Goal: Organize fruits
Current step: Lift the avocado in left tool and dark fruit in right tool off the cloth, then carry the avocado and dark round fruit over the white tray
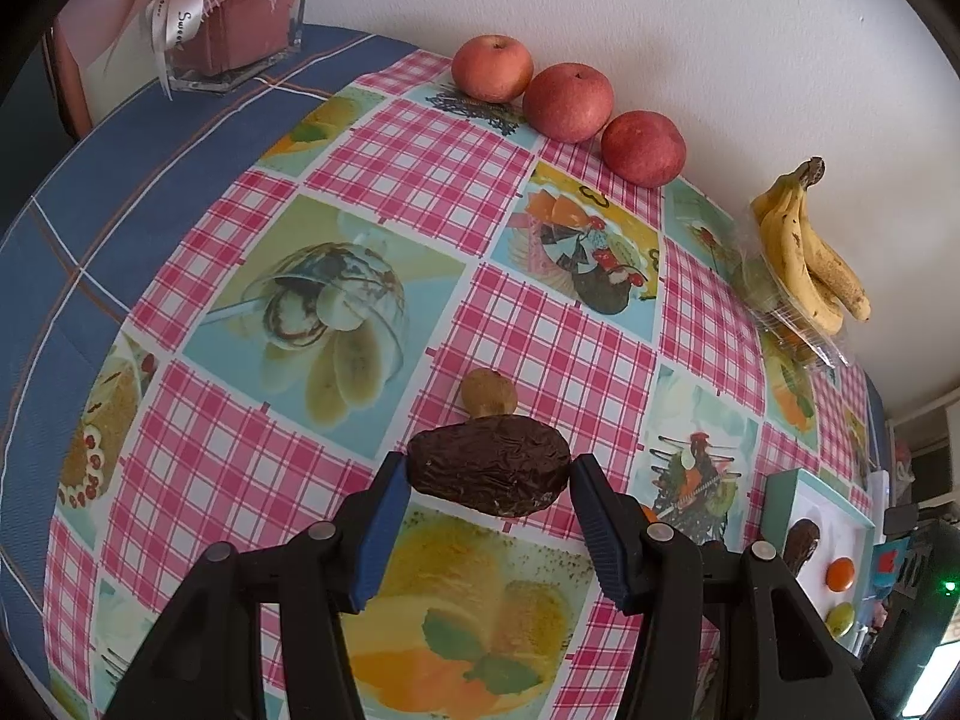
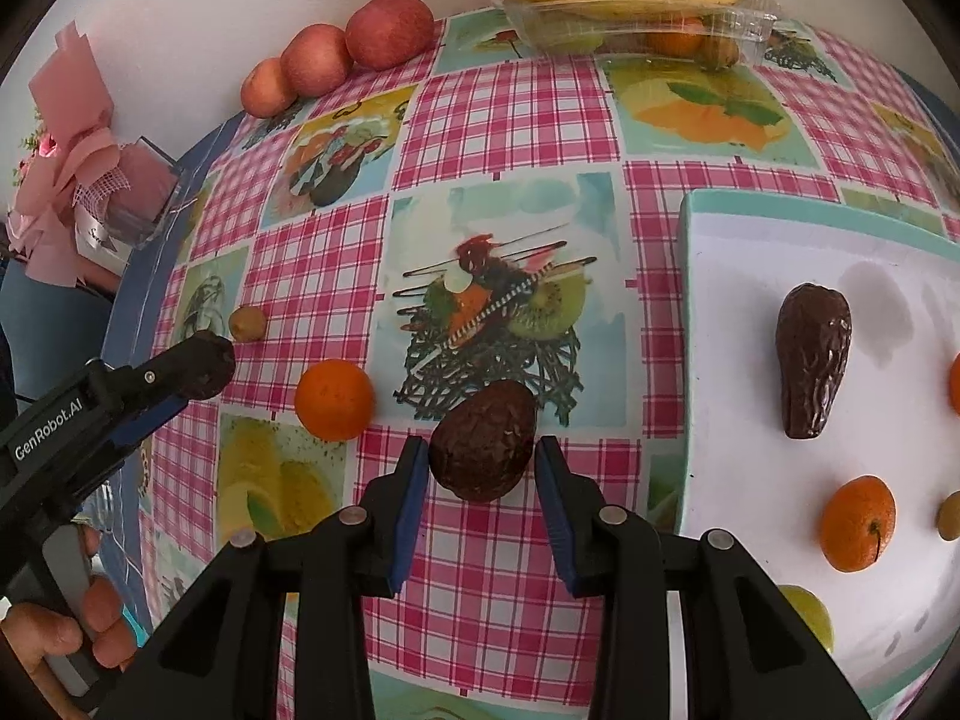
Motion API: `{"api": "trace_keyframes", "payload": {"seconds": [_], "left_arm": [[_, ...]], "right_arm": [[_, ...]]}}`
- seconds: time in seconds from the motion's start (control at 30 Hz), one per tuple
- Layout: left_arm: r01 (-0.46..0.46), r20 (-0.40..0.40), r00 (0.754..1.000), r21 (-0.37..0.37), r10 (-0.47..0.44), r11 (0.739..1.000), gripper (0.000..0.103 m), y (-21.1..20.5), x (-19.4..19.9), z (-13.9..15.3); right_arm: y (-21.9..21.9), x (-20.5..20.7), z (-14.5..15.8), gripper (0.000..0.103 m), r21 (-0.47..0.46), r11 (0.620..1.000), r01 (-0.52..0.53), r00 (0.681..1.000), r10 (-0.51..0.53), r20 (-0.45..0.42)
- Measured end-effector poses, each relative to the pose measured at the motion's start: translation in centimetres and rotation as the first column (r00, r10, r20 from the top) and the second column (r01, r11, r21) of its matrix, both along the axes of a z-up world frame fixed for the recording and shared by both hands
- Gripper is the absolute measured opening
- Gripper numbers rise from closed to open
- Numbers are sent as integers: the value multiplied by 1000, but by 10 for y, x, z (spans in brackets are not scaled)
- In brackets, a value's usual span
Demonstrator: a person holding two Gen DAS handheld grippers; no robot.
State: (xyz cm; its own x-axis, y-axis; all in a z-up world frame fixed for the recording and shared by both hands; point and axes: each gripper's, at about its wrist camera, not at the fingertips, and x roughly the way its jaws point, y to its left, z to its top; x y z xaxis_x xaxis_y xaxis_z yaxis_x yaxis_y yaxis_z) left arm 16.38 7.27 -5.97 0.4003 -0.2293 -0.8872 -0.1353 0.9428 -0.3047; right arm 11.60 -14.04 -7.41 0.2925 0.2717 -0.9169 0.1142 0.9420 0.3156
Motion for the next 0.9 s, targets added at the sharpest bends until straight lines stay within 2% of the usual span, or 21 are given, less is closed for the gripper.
{"api": "trace_keyframes", "payload": {"seconds": [0.4, 0.67, 0.9], "left_arm": [[12, -8, 1000, 22, -12, 1000, 58, -4, 2, -4], [-2, 42, 999, 40, 0, 999, 58, 0, -1, 15], [-18, 102, 995, 65, 11, 998, 58, 0, -9, 39]], "right_arm": [[-3, -1, -1, 37, 20, 1000, 18, 999, -19, 27], [-12, -9, 36, 37, 50, 998, 42, 992, -48, 120], [-28, -20, 70, 37, -14, 997, 72, 980, -68, 189]]}}
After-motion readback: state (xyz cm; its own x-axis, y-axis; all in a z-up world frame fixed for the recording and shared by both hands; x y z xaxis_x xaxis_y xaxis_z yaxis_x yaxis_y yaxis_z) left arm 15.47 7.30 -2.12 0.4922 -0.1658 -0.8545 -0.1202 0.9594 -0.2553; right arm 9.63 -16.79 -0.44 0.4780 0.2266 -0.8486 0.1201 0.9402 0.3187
